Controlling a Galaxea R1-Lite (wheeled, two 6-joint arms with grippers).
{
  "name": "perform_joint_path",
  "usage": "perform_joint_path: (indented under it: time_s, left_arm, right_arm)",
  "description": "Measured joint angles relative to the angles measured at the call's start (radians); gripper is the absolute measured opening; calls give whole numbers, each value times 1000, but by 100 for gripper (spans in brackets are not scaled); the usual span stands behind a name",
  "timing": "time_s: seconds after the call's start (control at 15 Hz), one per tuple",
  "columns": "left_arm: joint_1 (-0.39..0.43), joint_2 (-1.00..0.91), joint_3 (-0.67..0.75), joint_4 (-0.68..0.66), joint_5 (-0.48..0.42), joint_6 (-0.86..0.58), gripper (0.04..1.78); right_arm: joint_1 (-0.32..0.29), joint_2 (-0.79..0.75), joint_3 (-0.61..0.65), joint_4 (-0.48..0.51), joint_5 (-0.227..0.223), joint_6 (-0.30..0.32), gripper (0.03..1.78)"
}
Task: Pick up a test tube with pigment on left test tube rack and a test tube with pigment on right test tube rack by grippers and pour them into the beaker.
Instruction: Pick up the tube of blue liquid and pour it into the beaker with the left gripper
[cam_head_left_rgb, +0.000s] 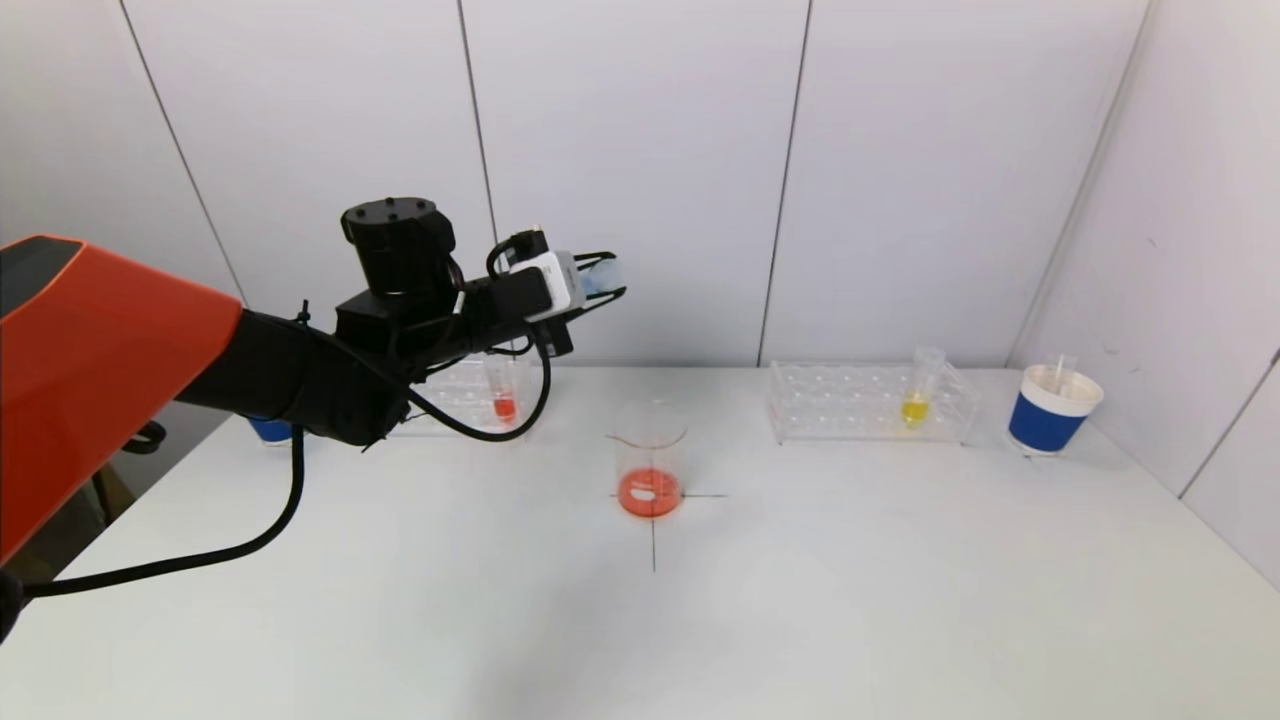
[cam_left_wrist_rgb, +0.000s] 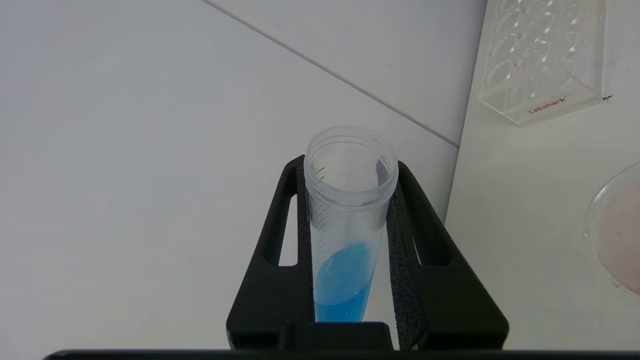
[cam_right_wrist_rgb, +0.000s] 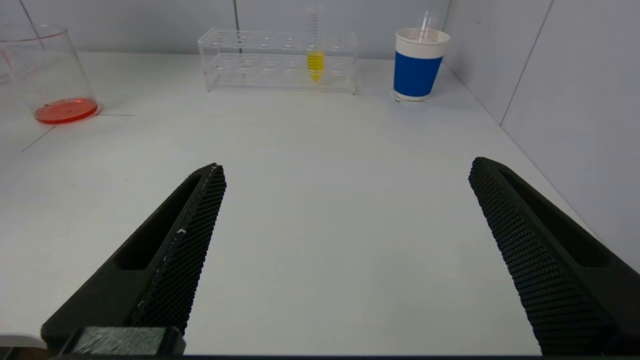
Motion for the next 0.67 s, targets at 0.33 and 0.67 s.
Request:
perform_joint_path:
  time_s: [0.33,0.67]
  left_arm:
    - [-18,1,22,-11,-14,70,44]
    - [-25,20,38,-10,-14,150,44]
  right_arm:
    - [0,0,0,0,0,0,177]
    - [0,0,0,0,0,0,177]
